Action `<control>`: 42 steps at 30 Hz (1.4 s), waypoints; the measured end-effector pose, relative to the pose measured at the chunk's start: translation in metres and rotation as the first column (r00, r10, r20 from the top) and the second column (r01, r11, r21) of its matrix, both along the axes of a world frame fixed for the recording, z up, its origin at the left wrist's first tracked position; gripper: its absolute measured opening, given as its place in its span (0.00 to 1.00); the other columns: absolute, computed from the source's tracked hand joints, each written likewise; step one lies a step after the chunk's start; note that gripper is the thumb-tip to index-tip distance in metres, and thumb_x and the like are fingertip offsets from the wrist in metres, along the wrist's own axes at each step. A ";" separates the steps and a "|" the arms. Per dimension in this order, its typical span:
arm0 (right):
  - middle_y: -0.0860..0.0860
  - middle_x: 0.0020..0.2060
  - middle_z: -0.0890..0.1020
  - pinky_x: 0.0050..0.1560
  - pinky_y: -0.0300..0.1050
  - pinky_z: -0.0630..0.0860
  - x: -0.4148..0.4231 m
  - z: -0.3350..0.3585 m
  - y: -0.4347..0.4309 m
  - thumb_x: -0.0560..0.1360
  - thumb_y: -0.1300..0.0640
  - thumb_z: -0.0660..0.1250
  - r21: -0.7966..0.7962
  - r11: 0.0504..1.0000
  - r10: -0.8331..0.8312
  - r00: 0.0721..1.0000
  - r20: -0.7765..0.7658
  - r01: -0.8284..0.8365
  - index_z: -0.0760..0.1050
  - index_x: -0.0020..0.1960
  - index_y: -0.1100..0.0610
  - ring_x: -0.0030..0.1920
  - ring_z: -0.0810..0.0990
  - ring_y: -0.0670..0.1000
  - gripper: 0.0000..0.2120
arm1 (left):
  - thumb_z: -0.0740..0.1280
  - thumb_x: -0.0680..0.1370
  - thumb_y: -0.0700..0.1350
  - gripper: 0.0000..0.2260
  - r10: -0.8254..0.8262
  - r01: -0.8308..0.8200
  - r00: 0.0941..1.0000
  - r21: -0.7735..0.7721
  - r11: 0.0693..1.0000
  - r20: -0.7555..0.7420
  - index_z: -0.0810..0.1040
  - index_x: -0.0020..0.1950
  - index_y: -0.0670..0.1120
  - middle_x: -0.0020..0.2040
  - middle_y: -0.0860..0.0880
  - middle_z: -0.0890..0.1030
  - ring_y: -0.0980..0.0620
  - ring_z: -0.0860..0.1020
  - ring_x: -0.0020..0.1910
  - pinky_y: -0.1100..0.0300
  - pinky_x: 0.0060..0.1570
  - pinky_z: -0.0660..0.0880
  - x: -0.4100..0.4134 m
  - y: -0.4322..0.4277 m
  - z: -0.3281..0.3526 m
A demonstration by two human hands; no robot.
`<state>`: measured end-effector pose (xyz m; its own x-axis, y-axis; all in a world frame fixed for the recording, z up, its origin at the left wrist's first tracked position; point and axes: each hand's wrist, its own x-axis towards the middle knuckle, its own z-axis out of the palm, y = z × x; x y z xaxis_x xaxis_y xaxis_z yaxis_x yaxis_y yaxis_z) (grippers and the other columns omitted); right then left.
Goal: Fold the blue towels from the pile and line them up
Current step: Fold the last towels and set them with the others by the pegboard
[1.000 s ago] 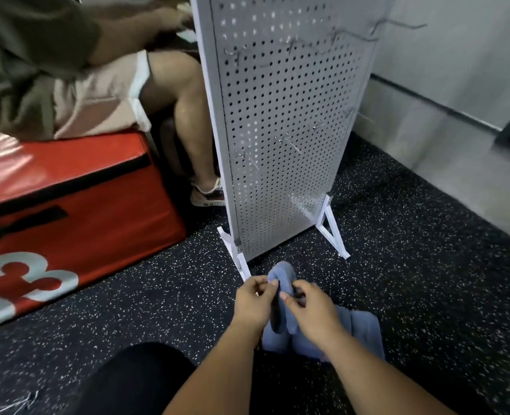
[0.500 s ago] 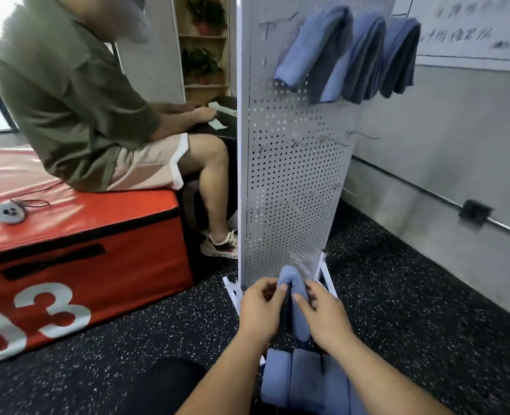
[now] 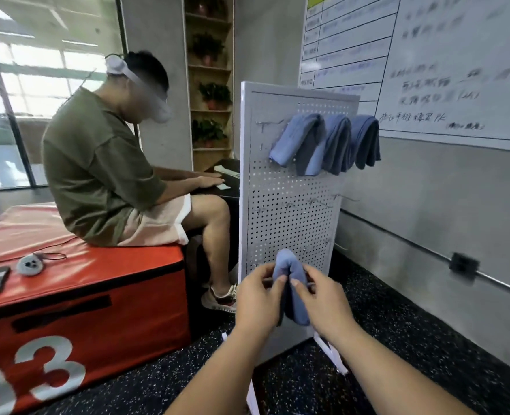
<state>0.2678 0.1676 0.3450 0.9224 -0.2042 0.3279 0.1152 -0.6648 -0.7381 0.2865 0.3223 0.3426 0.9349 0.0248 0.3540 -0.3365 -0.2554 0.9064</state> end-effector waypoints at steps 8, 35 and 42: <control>0.49 0.51 0.87 0.51 0.54 0.82 0.014 0.094 -0.002 0.83 0.47 0.67 -0.082 0.996 -0.011 0.983 0.182 0.026 0.79 0.68 0.45 0.51 0.84 0.53 0.14 | 0.70 0.81 0.52 0.09 0.052 -0.069 0.983 0.089 0.994 0.177 0.84 0.61 0.57 0.49 0.60 0.87 0.63 0.83 0.49 0.58 0.52 0.81 0.016 0.004 0.092; 0.49 0.39 0.79 0.35 0.49 0.69 0.103 0.298 0.002 0.83 0.52 0.60 -0.165 0.969 -0.109 0.918 0.380 0.184 0.72 0.45 0.48 0.40 0.78 0.54 0.08 | 0.62 0.86 0.51 0.10 0.114 -0.460 0.750 0.390 0.798 0.651 0.82 0.56 0.51 0.54 0.48 0.81 0.44 0.80 0.46 0.48 0.43 0.80 0.094 0.016 0.316; 0.55 0.51 0.81 0.42 0.52 0.74 0.137 0.268 0.006 0.85 0.46 0.60 -0.242 0.952 -0.105 0.940 0.325 0.190 0.74 0.54 0.49 0.48 0.79 0.61 0.08 | 0.61 0.86 0.52 0.11 0.117 -0.389 0.815 0.386 0.836 0.568 0.82 0.61 0.53 0.53 0.48 0.81 0.44 0.80 0.49 0.46 0.46 0.81 0.125 0.016 0.282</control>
<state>0.4046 0.1737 0.6131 0.7354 -0.1963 0.6485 0.1916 -0.8578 -0.4769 0.4115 0.3378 0.6244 0.6002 -0.0597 0.7976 -0.5643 -0.7384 0.3692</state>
